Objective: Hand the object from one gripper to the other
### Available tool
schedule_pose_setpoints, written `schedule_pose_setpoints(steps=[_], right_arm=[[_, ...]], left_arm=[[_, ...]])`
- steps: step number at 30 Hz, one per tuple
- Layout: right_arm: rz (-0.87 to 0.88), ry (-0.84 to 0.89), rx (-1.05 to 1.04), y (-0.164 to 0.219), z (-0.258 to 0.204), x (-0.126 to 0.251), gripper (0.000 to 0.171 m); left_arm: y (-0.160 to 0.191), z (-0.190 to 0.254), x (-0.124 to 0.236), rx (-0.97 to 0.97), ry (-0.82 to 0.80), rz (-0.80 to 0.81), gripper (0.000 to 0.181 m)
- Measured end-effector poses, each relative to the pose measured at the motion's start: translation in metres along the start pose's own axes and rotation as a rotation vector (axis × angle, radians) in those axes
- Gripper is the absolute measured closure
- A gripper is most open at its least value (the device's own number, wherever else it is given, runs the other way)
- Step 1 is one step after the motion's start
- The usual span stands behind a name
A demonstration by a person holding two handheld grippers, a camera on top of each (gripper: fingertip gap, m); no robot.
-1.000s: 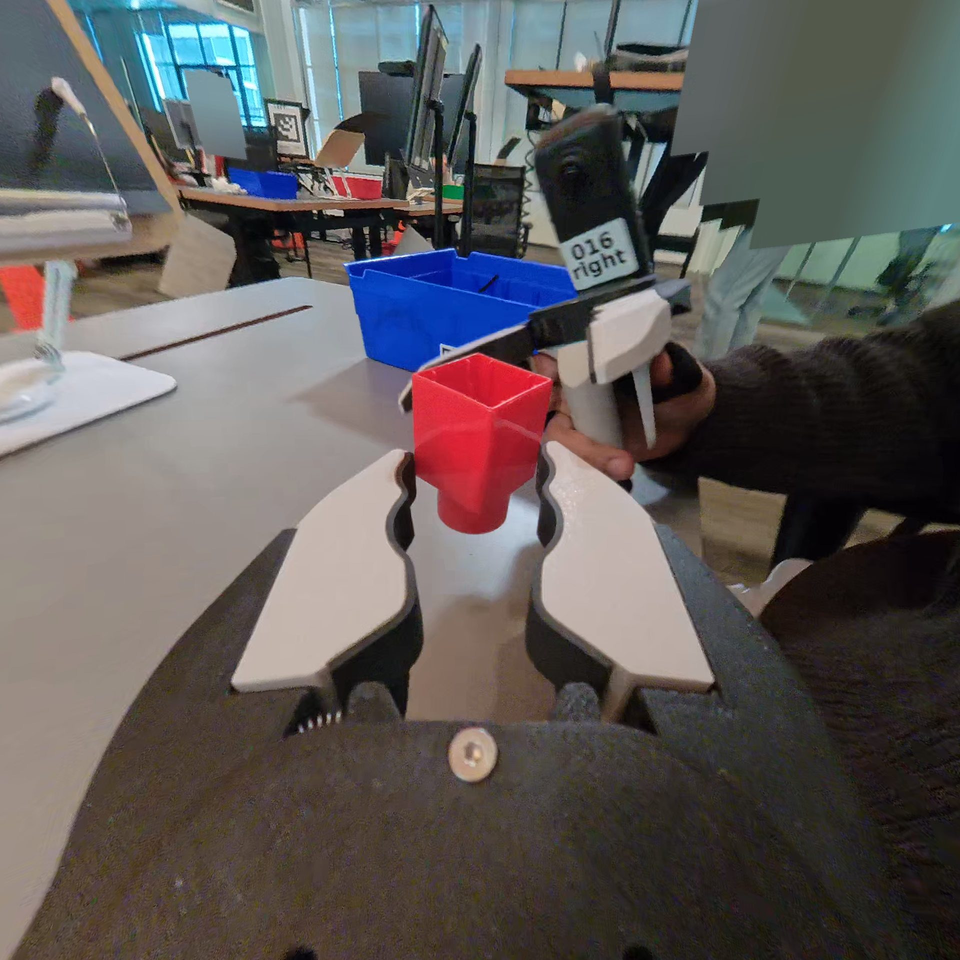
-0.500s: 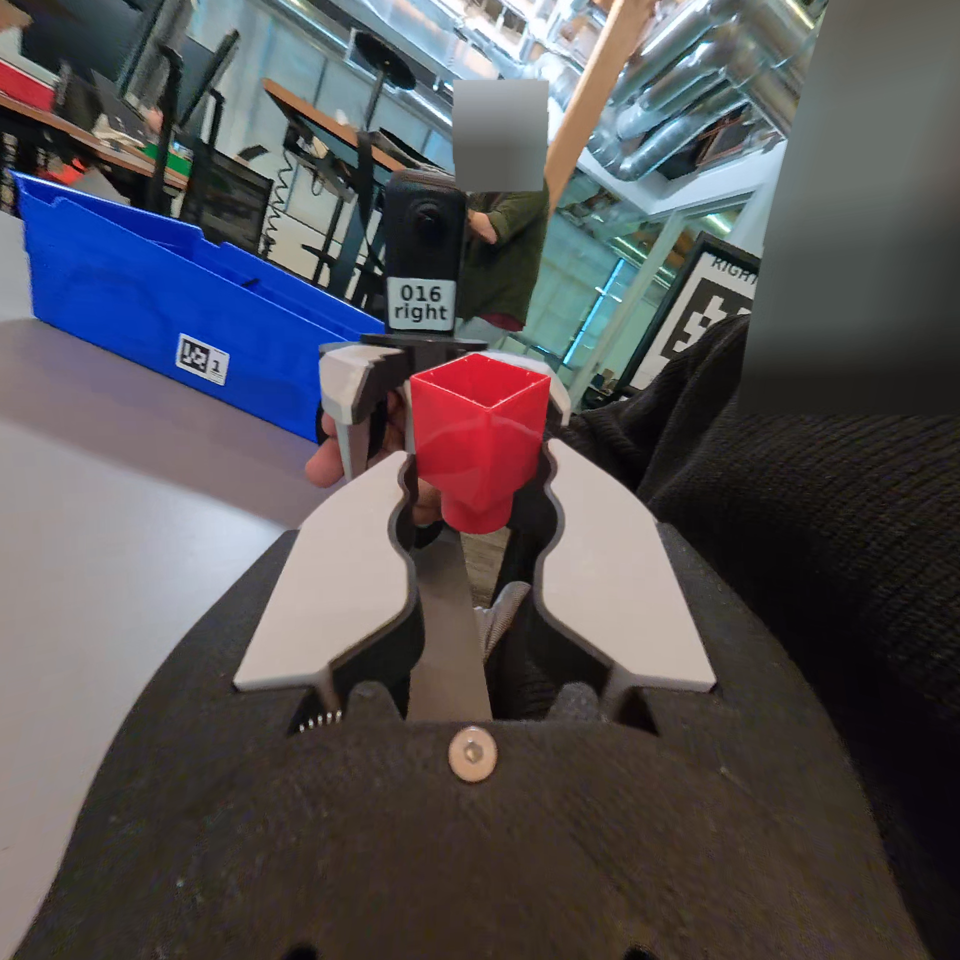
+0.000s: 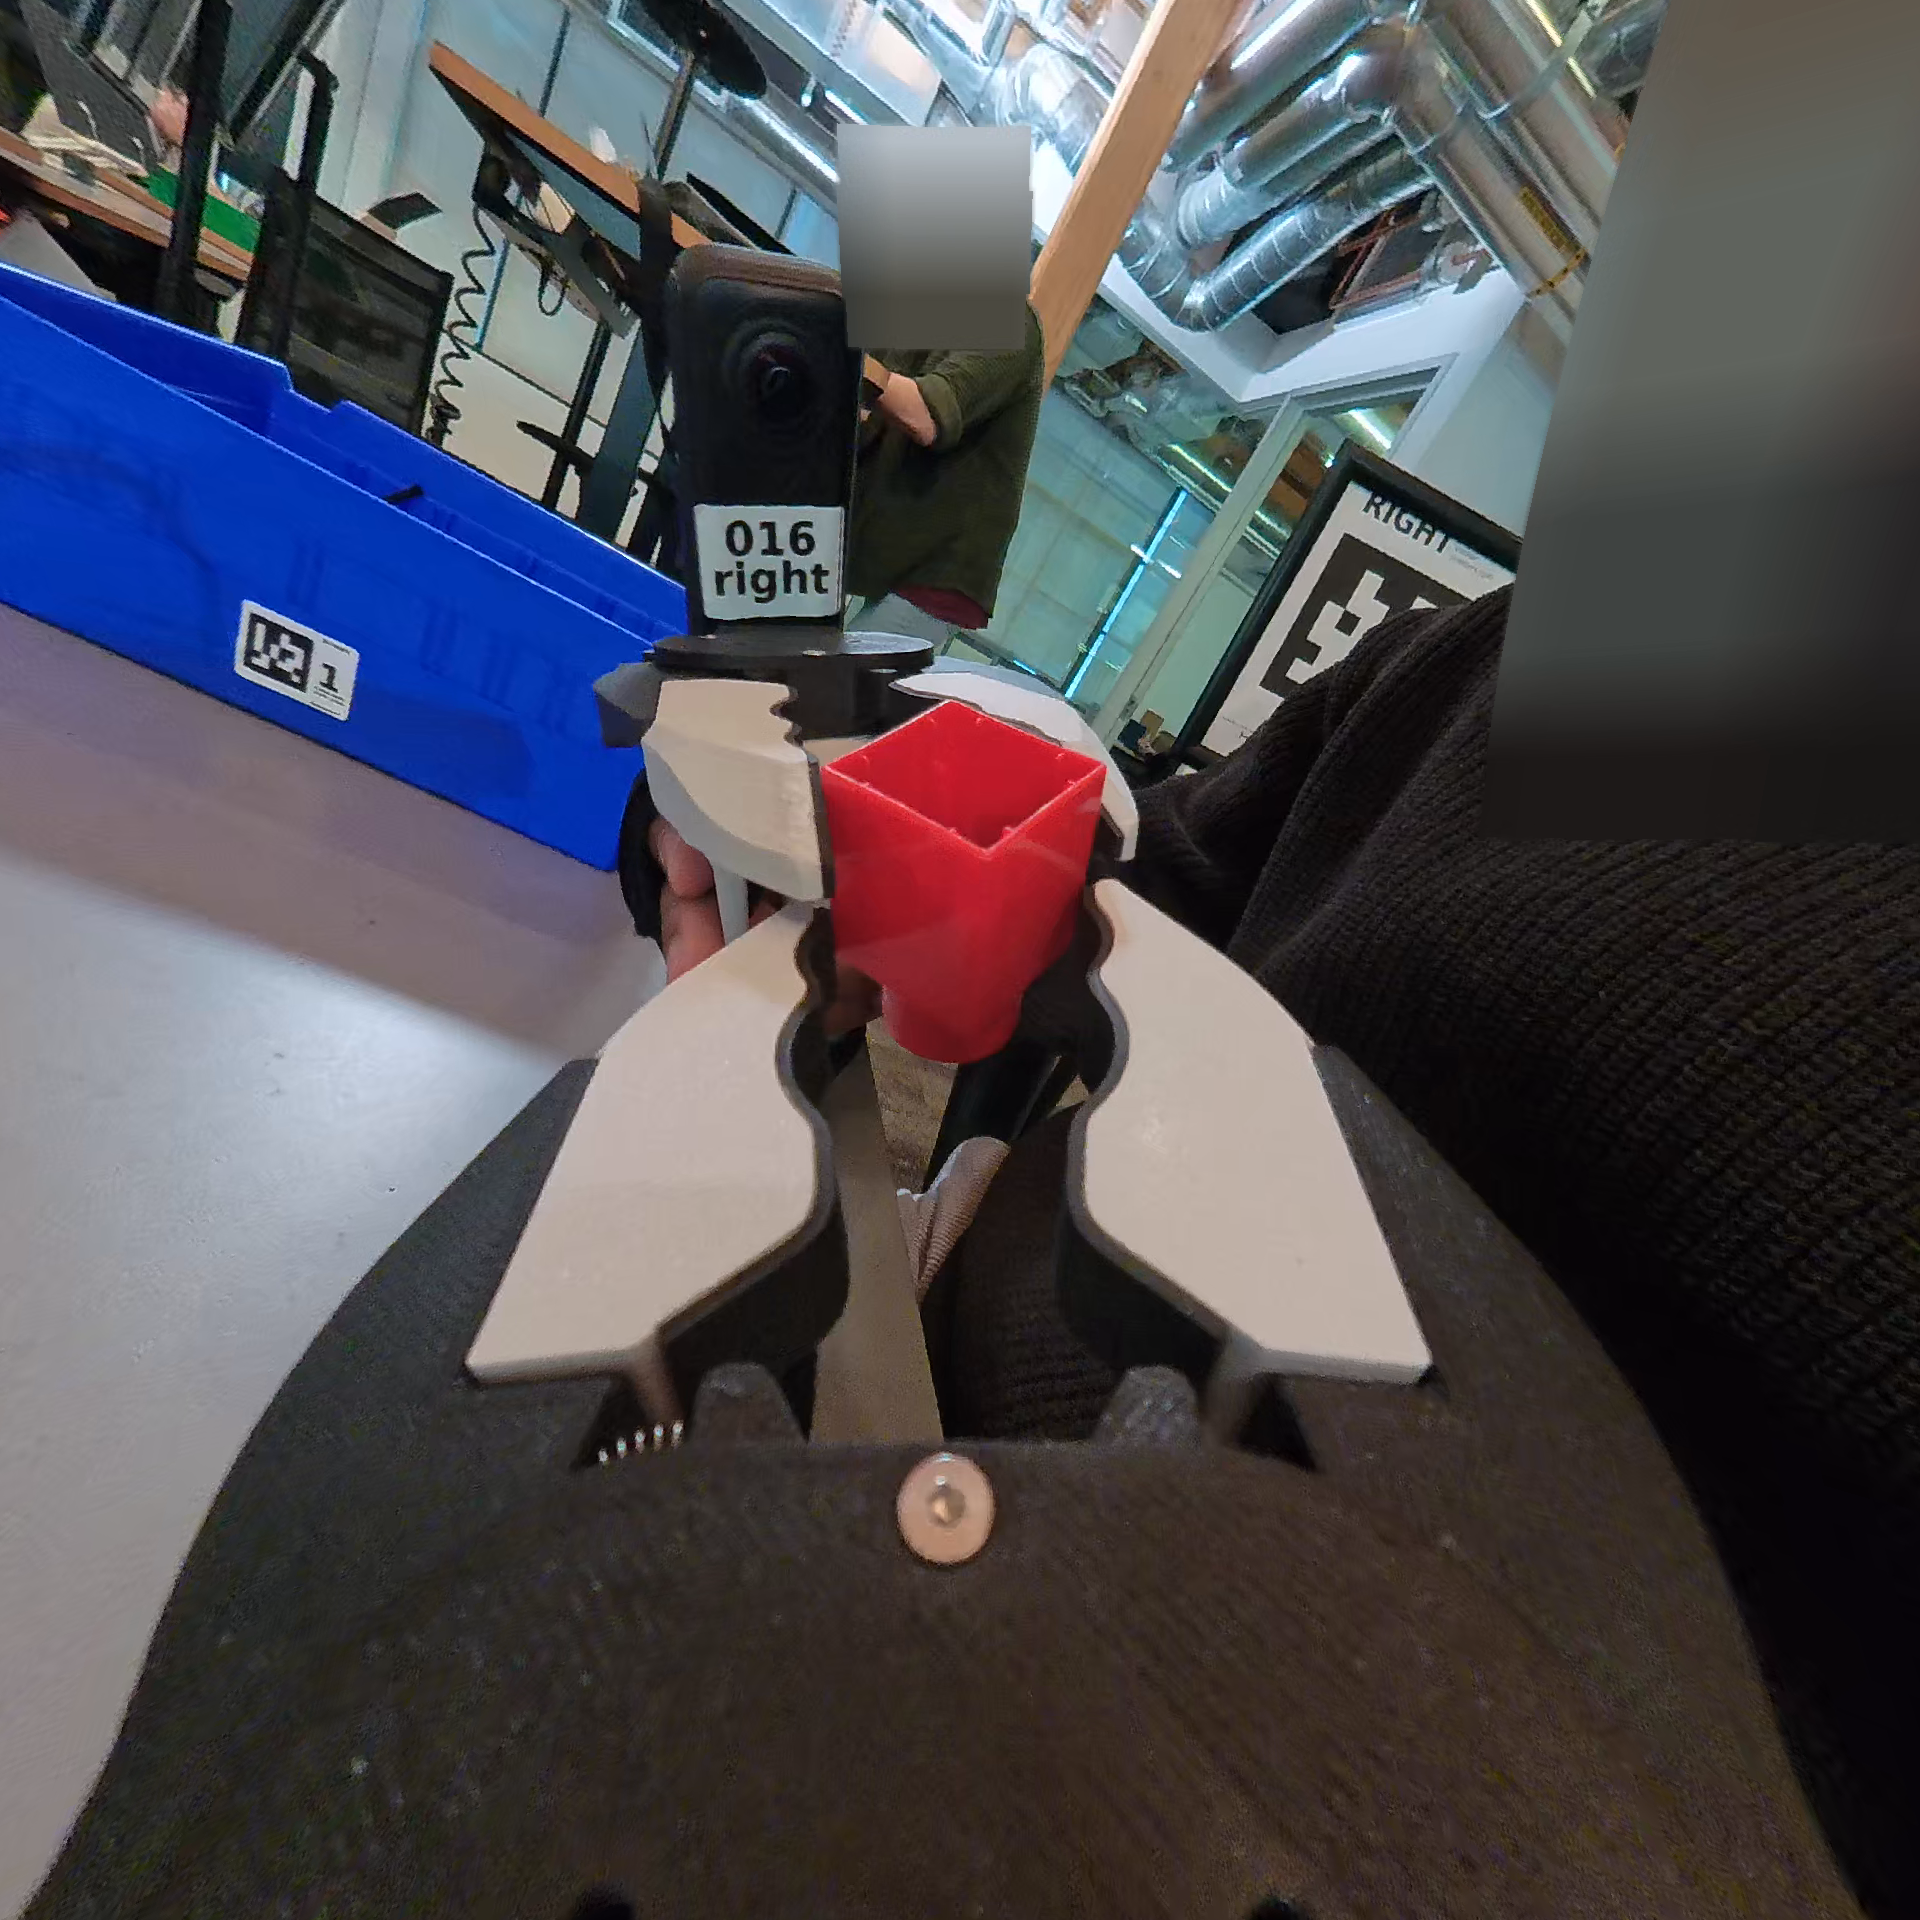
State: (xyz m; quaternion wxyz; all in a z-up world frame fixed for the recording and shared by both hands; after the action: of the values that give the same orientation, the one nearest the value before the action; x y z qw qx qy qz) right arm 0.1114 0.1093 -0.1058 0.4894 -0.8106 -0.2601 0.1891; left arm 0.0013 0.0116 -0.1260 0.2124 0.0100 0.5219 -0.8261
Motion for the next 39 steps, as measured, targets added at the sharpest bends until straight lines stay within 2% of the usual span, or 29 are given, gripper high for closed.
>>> schedule_pose_setpoints(steps=[4, 12, 17, 21, 28, 33, 34, 35, 36, 39], right_arm=[[0.010, 0.032, 0.018, -0.001, 0.002, 0.001, 0.126], [0.096, 0.176, 0.062, -0.007, 0.010, 0.007, 0.126], [0.103, 0.278, 0.200, -0.004, 0.004, 0.000, 0.126], [0.120, 0.303, 0.204, -0.003, 0.001, -0.006, 0.126], [0.172, 0.302, 0.174, -0.009, 0.001, 0.003, 0.128], [0.151, 0.312, 0.122, -0.011, 0.009, 0.012, 0.136], [0.137, 0.306, 0.106, -0.011, 0.011, 0.012, 0.142], [0.118, 0.289, 0.097, -0.010, 0.011, 0.013, 0.159], [0.102, 0.308, 0.089, -0.009, 0.012, 0.013, 0.164], [0.102, 0.331, 0.148, -0.009, 0.013, 0.013, 0.141]], left_arm=[[-0.001, -0.002, 0.002, -0.009, -0.027, 0.021, 0.135], [0.003, -0.009, 0.003, -0.059, -0.185, -0.050, 0.126], [0.006, -0.012, 0.002, -0.046, -0.215, -0.082, 0.137], [0.005, -0.010, 0.001, -0.061, -0.199, -0.064, 0.150], [-0.002, -0.008, 0.007, -0.063, -0.183, 0.007, 0.150], [-0.015, -0.007, 0.026, -0.074, -0.206, 0.150, 0.151], [-0.016, -0.008, 0.029, -0.080, -0.226, 0.154, 0.151], [-0.018, -0.009, 0.033, -0.088, -0.244, 0.165, 0.151], [-0.020, -0.008, 0.037, -0.087, -0.235, 0.190, 0.151], [-0.022, -0.008, 0.040, -0.079, -0.231, 0.187, 0.151]])
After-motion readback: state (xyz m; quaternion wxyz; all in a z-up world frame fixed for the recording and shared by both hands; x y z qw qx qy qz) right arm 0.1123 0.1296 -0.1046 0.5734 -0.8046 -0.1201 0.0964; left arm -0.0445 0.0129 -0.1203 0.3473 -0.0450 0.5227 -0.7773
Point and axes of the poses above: each gripper's, where its closed fingertips meet, x back along the fingers, y out of its underside, z = x × y across the jaws, the point moved 9 cm from there along x, back along the fingers, and after that the axes turned 9 degrees about y, right-handed, at the moved point
